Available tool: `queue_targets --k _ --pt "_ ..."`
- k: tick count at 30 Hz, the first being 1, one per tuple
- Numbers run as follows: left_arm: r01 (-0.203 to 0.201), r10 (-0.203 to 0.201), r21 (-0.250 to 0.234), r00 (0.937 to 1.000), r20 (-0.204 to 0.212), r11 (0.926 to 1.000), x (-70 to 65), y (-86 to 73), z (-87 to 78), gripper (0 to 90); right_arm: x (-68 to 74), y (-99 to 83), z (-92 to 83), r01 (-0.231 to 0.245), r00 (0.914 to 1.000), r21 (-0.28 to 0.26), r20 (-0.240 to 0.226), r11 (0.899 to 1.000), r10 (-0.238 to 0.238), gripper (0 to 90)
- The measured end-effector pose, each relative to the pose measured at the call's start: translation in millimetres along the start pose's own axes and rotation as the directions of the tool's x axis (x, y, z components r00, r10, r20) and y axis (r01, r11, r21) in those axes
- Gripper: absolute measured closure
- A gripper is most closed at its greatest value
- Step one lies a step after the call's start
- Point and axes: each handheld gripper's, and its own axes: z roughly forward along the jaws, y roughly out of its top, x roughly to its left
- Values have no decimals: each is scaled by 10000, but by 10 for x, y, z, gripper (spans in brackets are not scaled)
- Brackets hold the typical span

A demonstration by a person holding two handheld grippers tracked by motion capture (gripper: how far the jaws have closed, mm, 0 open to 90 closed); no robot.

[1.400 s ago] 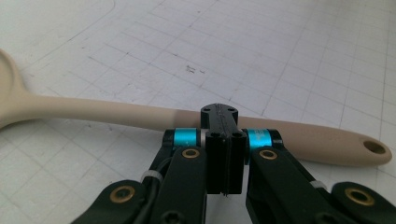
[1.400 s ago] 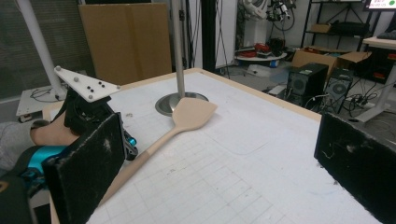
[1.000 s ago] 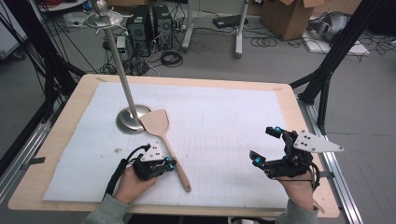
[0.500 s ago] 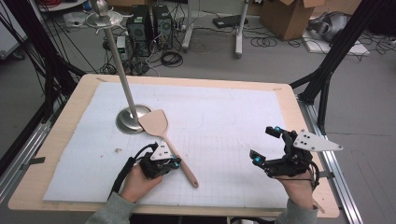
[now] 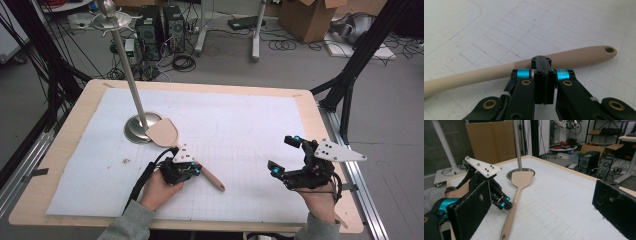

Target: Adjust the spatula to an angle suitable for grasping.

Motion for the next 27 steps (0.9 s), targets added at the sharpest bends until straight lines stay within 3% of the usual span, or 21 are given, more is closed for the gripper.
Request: queue_targets --k 3,8,13,16,23,27 --pt "-128 130 117 9998 -173 9999 -11 61 57 896 3 -1 3 -58 10000 39 -17 10000 58 12" --pt "52 -52 85 10000 -79 9999 27 102 117 896 -4 -4 5 -48 10000 20 -8 10000 48 12" --pt "40 -39 57 9999 -147 10000 33 109 93 896 -5 -11 20 -24 10000 102 -40 9999 25 13" --pt "304 -306 -450 9995 -31 9985 81 128 -15 896 -3 -12 25 -9 10000 71 -43 10000 10 12" --pt "662 -695 -664 9964 -485 9956 299 152 -169 896 0 -14 15 -22 10000 91 -14 10000 22 13" --pt "1354 -1401 -863 9889 -499 9870 476 109 -185 896 0 -13 19 -31 10000 93 -19 10000 31 12"
